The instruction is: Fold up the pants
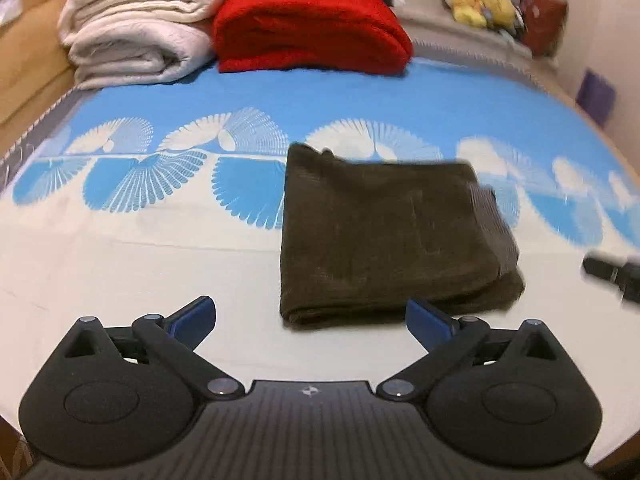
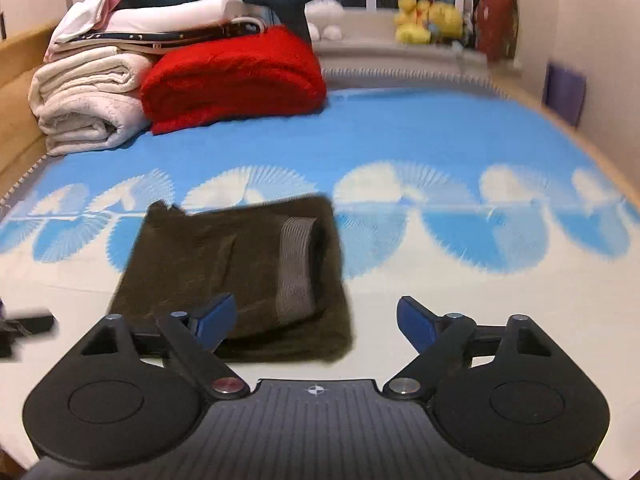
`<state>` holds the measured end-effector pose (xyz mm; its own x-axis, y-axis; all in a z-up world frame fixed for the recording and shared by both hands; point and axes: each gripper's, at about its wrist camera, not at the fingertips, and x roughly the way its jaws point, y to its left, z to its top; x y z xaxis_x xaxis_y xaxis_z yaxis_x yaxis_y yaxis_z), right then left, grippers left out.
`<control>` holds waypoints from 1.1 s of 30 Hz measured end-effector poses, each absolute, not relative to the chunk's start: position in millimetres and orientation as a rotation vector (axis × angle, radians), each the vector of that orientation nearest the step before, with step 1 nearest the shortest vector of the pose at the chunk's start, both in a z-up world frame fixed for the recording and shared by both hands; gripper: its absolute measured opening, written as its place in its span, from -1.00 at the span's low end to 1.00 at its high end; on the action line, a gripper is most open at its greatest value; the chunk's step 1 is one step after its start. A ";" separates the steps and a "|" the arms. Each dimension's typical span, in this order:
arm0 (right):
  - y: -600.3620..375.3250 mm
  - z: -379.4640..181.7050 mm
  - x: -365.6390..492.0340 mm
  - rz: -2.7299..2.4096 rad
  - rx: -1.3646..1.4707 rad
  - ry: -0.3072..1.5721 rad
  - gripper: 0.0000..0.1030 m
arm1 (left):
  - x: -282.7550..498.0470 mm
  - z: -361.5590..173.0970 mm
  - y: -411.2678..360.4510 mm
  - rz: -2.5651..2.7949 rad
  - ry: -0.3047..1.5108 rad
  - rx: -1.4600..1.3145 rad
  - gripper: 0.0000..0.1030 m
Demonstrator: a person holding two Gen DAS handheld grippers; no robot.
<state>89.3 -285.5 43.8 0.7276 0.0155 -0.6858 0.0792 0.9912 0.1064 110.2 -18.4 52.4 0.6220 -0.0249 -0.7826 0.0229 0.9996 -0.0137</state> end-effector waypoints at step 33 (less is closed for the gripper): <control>-247.2 38.9 111.5 0.002 0.028 0.735 0.73 | 139.2 30.7 -37.0 -0.025 0.934 0.028 0.98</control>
<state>111.5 -247.2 38.9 0.7418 0.0118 -0.6705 0.0080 0.9996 0.0265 139.2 -37.0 30.7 0.5941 -0.0092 -0.8043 0.0335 0.9993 0.0133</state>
